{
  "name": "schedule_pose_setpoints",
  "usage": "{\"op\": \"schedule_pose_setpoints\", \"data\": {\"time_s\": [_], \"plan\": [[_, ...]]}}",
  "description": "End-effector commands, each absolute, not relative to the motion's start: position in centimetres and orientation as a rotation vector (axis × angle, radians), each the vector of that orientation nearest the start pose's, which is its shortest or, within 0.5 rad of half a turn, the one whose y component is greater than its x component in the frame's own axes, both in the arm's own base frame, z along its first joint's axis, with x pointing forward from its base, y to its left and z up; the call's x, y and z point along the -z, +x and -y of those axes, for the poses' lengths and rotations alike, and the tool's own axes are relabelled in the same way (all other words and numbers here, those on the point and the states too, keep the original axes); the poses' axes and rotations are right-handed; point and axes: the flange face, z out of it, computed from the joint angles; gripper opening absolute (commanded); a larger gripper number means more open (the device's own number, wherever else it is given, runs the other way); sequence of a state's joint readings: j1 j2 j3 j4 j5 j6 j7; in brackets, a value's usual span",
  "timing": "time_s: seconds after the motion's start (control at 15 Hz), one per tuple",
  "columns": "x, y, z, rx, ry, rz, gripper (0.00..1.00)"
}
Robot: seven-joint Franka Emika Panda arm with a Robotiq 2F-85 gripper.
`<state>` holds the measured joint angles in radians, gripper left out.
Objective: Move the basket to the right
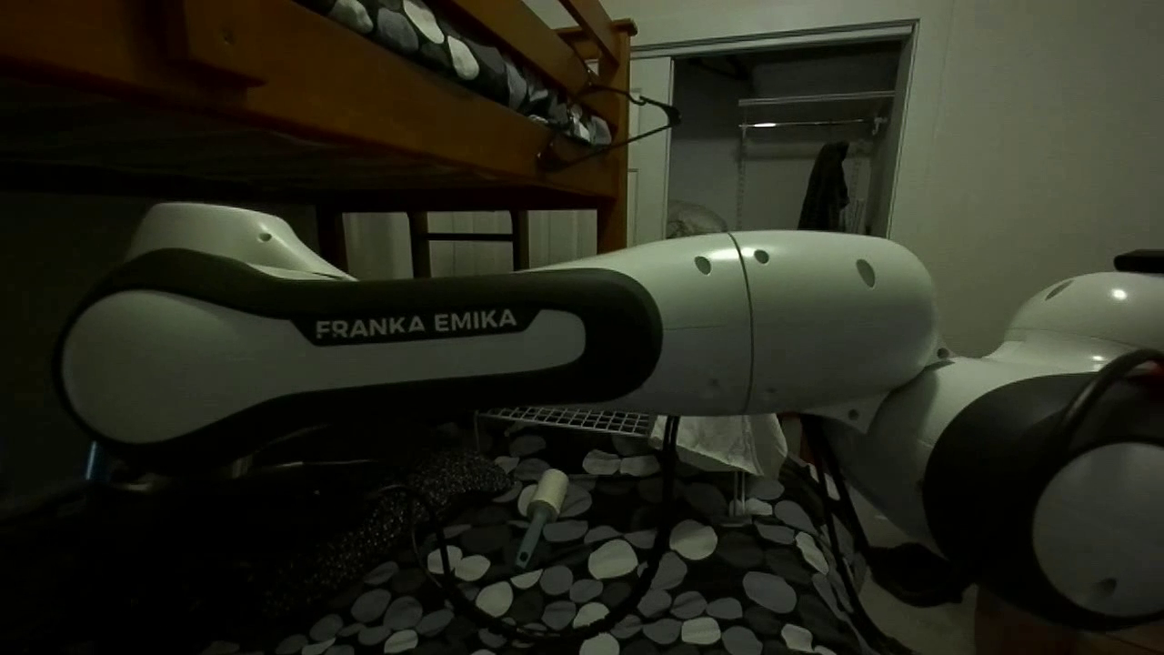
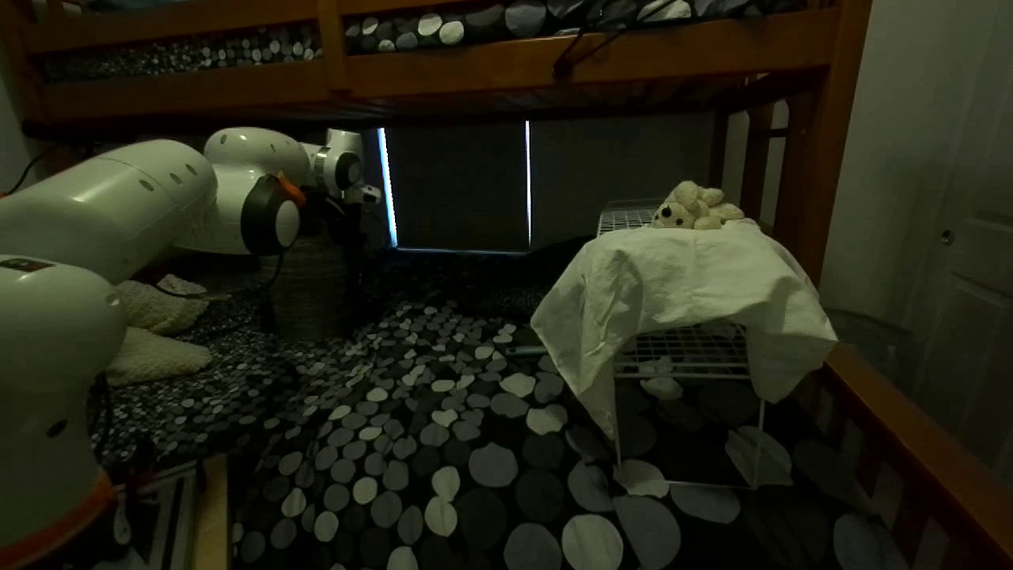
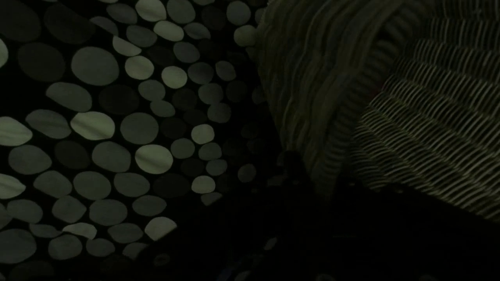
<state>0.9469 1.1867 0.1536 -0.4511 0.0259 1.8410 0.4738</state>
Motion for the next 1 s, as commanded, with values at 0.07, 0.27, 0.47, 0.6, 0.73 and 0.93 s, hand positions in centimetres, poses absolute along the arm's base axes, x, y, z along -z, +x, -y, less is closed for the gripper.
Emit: {"op": "schedule_pose_setpoints", "data": {"time_s": [0.07, 0.27, 0.47, 0.6, 0.73, 0.93], "plan": [[-36.0, 44.7, -69.1, 0.081, -2.741, 0.710, 0.03], [-36.5, 45.3, -68.9, 0.111, -2.799, 0.449, 0.03], [-35.3, 44.4, -69.4, 0.099, -2.872, 0.230, 0.03], [-35.0, 43.6, -69.9, 0.095, -2.885, 0.082, 0.03], [-35.3, 42.2, -70.8, 0.091, -2.883, -0.066, 0.03], [-35.3, 42.4, -70.6, 0.072, -2.885, -0.013, 0.11]]}}
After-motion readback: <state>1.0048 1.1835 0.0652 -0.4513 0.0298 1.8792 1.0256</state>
